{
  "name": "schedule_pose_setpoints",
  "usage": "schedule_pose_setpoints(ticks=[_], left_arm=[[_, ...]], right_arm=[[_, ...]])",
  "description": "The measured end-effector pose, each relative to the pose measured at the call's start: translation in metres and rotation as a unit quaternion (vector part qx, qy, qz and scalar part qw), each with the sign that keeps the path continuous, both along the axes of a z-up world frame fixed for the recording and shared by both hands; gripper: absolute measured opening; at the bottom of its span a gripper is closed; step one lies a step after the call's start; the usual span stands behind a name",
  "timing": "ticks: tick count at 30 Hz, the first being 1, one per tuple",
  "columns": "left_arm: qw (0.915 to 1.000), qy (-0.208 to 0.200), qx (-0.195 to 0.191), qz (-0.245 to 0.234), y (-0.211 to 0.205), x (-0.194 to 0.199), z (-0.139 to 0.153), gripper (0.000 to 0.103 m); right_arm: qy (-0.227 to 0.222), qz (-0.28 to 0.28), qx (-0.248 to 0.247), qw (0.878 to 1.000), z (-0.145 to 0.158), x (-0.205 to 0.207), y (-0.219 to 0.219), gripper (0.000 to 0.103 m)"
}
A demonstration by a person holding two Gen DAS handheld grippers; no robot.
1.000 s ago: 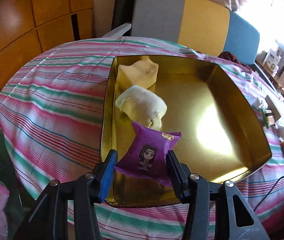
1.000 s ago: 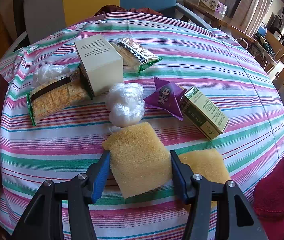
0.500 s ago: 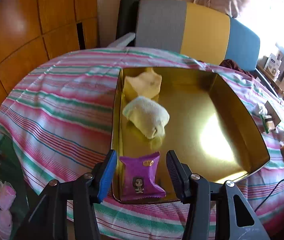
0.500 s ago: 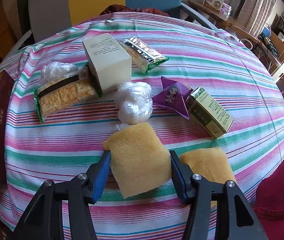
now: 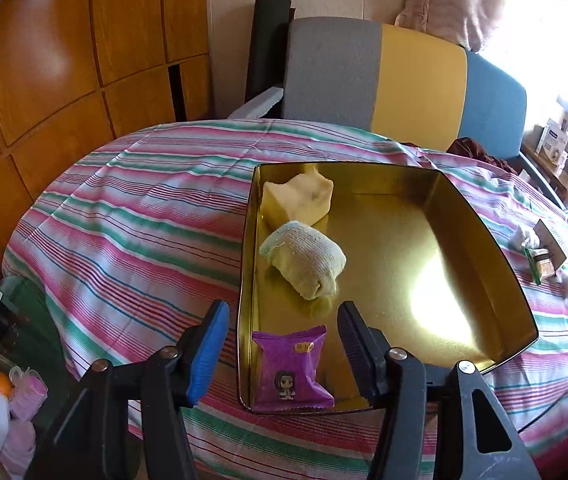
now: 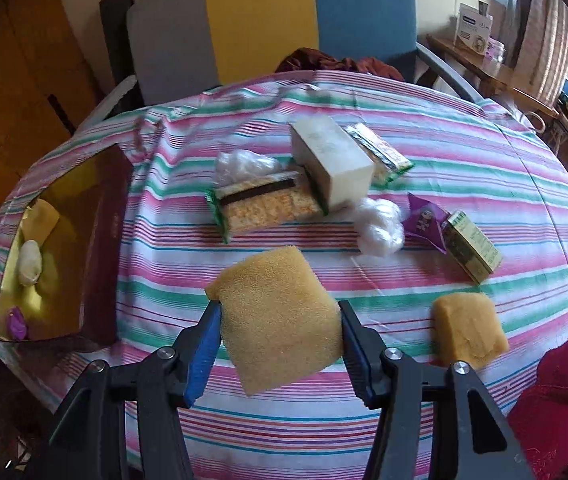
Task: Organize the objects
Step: 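Carry the yellow sponge into the gold tray and open the right gripper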
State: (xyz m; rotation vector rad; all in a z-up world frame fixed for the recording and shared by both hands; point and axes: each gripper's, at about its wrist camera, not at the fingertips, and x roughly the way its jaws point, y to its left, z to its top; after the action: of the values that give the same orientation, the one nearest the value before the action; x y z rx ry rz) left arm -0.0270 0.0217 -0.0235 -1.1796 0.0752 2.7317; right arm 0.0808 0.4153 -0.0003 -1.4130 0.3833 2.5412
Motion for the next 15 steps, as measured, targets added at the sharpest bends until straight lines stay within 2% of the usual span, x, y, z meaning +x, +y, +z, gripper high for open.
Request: schedule_pose_setpoints(ticks=[4,8,12,15], left_arm=[[1.0,0.0,0.003,0.004,-0.002,0.001,-0.001,0.058],[0.9999,-0.001,0.009,0.013,-0.009,0.0,-0.001,0.058],[0.9992,0.004,0.017,0.036,-0.024,-0.002,0.002,0.058],[0.998,0.008,0.022,0.059,-0.041,-0.005,0.003,0.06]], right_arm=[[0.025,0.065,-0.008,0.998,0.02,-0.025,-0.051,0.057],[0.036,0.132,-0.032,0.99,0.029,-0.054,-0.105,0.057],[0.027,0.191,-0.048,0.98,0.024,-0.084,-0.16,0.057],[0.004,0.222,-0.057,0.973,0.006,-0.106,-0.201,0.057]])
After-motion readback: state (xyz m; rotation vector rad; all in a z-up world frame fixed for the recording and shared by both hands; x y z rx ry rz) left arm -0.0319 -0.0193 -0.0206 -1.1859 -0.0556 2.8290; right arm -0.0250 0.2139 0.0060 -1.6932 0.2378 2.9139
